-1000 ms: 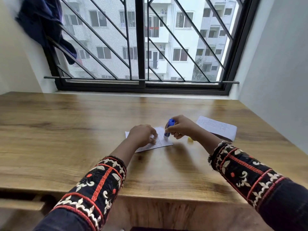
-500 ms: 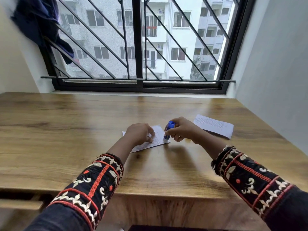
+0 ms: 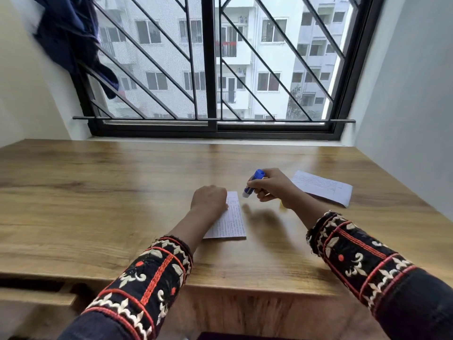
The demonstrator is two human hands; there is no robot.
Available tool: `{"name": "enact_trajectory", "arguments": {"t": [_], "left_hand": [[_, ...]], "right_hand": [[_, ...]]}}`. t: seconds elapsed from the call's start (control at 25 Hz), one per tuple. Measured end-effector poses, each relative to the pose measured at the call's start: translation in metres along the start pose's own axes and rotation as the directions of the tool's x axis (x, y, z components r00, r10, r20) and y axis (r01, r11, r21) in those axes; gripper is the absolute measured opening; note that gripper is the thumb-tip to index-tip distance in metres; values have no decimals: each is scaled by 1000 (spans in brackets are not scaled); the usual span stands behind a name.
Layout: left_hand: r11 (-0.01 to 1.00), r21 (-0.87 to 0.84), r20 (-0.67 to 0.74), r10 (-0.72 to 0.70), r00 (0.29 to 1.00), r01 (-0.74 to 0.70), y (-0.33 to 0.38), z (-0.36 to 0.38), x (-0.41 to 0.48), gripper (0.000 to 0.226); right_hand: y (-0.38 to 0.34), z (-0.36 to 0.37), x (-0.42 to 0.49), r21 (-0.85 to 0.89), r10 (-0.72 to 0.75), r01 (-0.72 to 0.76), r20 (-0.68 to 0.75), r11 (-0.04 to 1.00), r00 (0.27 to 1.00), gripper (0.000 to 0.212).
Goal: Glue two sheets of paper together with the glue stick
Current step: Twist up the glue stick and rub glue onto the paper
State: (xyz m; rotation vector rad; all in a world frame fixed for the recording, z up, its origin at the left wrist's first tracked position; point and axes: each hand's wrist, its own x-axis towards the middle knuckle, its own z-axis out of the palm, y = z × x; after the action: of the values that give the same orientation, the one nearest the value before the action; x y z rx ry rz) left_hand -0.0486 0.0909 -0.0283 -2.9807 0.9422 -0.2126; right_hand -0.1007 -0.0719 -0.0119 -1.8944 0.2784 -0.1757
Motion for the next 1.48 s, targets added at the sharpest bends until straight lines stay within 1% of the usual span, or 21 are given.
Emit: {"name": "enact_trajectory", "arguments": {"t": [0.08, 0.2, 0.32, 0.48, 0.64, 0.88, 1.04, 1.32, 1.48], "left_hand": [[999, -39, 55, -4, 998, 6, -7, -2, 2, 28], [993, -109, 115, -20, 993, 33, -15, -2, 4, 36], [986, -161, 111, -31, 993, 49, -18, 1, 4, 37], [972, -226, 117, -36, 993, 62, -20, 3, 4, 34], [967, -247, 122, -37, 992, 66, -21, 4, 5, 35], [959, -275, 126, -40, 991, 73, -21, 5, 4, 33], [955, -284, 135, -47, 990, 84, -20, 4, 4, 34], [949, -302, 148, -45, 988, 88, -20, 2, 4, 34], [951, -297, 150, -44, 988, 87, -19, 0, 3, 35]], "right_hand": [[-2, 4, 4, -17, -4, 4, -5, 1000, 1000, 8], [-6, 11, 10, -24, -15, 15, -3, 1000, 1000, 8], [-10, 20, 16, -73, -25, 24, -5, 997, 1000, 7], [-12, 26, 24, -157, -30, 26, -22, 987, 999, 15], [-11, 28, 27, -209, -24, 16, -37, 978, 999, 20], [-13, 31, 26, -227, -27, 24, -11, 974, 1000, 13], [-15, 32, 21, -259, -29, 28, 0, 966, 1000, 12], [-15, 31, 7, -235, -22, 29, 33, 972, 999, 9], [-13, 31, -2, -251, -26, 40, 57, 967, 998, 13]]}}
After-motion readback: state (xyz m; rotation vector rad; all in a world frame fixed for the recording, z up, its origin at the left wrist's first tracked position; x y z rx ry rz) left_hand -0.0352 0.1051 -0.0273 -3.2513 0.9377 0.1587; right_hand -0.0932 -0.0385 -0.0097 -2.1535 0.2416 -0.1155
